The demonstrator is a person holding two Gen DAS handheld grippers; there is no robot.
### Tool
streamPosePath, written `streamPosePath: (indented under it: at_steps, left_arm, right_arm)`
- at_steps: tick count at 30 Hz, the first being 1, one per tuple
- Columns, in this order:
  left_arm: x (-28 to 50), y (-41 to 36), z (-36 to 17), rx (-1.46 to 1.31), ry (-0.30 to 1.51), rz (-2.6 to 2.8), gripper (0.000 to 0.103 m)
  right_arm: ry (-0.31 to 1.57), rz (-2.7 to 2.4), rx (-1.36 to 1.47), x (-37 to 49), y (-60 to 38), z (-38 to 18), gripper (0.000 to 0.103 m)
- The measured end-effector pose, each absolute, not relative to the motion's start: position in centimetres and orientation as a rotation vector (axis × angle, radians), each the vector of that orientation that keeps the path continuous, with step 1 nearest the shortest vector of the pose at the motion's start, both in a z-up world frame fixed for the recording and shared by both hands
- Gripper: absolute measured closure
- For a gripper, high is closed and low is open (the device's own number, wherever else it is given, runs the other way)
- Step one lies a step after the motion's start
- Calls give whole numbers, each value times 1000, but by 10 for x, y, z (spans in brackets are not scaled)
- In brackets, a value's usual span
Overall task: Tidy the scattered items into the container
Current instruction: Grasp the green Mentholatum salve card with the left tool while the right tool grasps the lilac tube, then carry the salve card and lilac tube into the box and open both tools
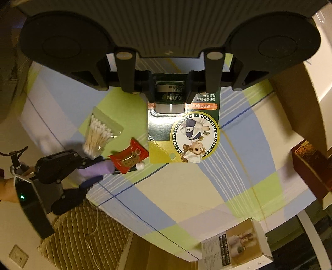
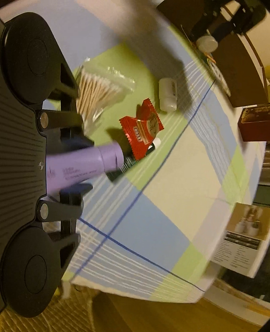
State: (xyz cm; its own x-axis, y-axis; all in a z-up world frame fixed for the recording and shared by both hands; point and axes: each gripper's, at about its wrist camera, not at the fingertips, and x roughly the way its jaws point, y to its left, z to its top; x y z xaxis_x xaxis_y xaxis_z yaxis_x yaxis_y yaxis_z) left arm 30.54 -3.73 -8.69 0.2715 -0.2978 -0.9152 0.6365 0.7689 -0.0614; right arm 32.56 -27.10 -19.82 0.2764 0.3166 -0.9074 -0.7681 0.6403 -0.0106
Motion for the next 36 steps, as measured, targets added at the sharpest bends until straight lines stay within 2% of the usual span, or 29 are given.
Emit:
streamPosePath:
  at_steps: [6, 14, 22, 36]
  left_arm:
    - [287, -22, -68, 298, 1101, -625, 78]
    - [262, 10, -28, 248, 1031, -588, 78]
    - [232, 54, 7, 241, 979, -509, 78]
    - [188, 148, 34, 233, 959, -338, 78]
  right_arm:
    - [1069, 684, -471, 315, -267, -182, 69]
    - [1008, 666, -343, 301, -245, -119, 69]
    - [996, 777, -292, 281, -179, -67, 69]
    - [993, 976, -274, 238, -69, -32, 69]
